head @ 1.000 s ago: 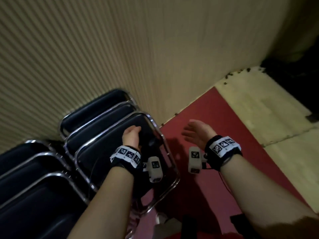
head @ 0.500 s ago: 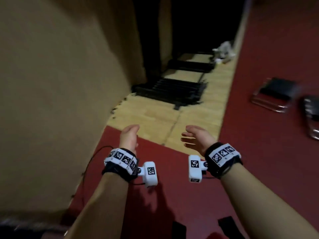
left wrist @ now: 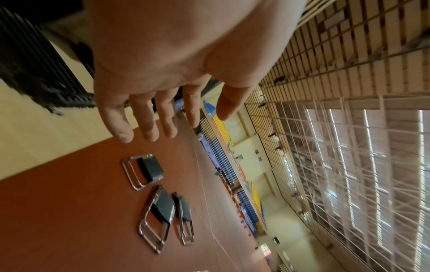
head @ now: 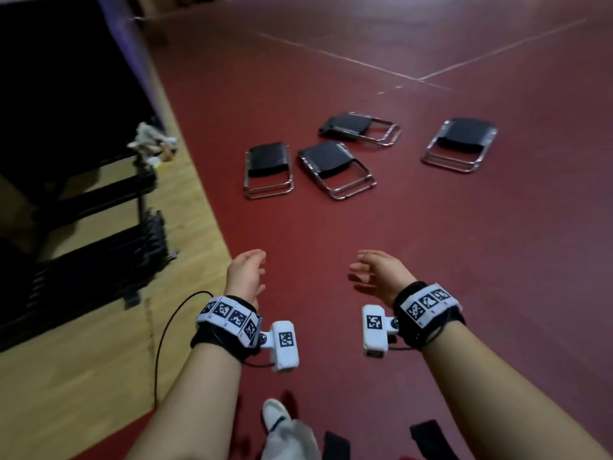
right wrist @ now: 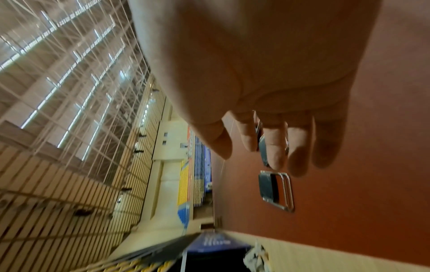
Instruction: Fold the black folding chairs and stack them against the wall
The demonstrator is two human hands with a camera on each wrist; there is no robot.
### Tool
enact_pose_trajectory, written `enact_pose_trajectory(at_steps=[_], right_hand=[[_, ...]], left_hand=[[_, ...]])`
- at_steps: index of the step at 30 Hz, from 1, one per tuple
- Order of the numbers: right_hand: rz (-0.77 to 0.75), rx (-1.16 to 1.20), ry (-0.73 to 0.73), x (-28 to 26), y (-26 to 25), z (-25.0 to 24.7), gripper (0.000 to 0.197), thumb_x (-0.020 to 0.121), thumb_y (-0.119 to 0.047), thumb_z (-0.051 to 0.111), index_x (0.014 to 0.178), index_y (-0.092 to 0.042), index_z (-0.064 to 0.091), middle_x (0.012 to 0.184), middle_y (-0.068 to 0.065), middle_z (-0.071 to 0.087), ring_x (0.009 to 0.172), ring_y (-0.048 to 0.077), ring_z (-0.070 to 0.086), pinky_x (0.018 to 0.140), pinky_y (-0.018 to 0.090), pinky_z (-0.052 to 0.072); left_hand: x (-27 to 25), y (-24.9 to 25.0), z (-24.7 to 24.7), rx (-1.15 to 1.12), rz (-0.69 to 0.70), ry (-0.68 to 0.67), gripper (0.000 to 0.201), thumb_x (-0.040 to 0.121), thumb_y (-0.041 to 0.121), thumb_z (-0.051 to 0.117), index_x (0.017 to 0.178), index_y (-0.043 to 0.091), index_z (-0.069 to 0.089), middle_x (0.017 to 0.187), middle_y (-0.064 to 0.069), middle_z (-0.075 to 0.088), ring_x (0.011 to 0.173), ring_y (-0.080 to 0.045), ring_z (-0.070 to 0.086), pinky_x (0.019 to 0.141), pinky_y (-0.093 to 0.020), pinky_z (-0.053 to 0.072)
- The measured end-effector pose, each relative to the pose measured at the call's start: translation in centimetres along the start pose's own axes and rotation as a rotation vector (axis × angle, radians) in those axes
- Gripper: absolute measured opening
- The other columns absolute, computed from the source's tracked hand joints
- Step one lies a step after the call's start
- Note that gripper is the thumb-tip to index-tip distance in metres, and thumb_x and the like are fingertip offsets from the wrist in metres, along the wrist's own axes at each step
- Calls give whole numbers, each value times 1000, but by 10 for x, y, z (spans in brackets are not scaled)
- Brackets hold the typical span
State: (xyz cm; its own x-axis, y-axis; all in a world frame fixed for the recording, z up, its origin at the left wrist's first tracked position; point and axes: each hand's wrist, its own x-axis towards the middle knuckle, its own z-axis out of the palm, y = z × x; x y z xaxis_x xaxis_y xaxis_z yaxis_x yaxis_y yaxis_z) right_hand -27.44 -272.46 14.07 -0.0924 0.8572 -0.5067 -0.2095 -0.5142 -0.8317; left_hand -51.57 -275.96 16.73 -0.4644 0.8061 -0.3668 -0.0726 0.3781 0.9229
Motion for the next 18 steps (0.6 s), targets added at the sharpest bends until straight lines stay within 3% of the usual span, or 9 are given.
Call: enact_pose_trajectory(at_steps=[5,11,18], right_hand=[[-10,51,126,55,-23,-12,15,96,-12,53,109,-17,58,85,8,63,77,29,65,86,44,49],[-36,86,205,152,-73,36,17,95,-12,54,111,-17,57,84,8,64,74,28,66,79,39,51],[-53,130,234,254,-142,97,14,96,-12,54,109,-15,57,88,10,65,81,32,66,96,50,49]], left_hand=[[74,18,50,49,-4,-146,8,98,22,56,94,25,62,106,0,63,99,-18,56,85,-39,42],[206,61,55,72,-6,-212,10,98,20,56,92,25,62,99,1,63,98,-19,57,84,-38,42],[344,131,56,70,28,-223,11,98,20,54,94,26,62,104,1,64,101,-18,59,84,-40,43]])
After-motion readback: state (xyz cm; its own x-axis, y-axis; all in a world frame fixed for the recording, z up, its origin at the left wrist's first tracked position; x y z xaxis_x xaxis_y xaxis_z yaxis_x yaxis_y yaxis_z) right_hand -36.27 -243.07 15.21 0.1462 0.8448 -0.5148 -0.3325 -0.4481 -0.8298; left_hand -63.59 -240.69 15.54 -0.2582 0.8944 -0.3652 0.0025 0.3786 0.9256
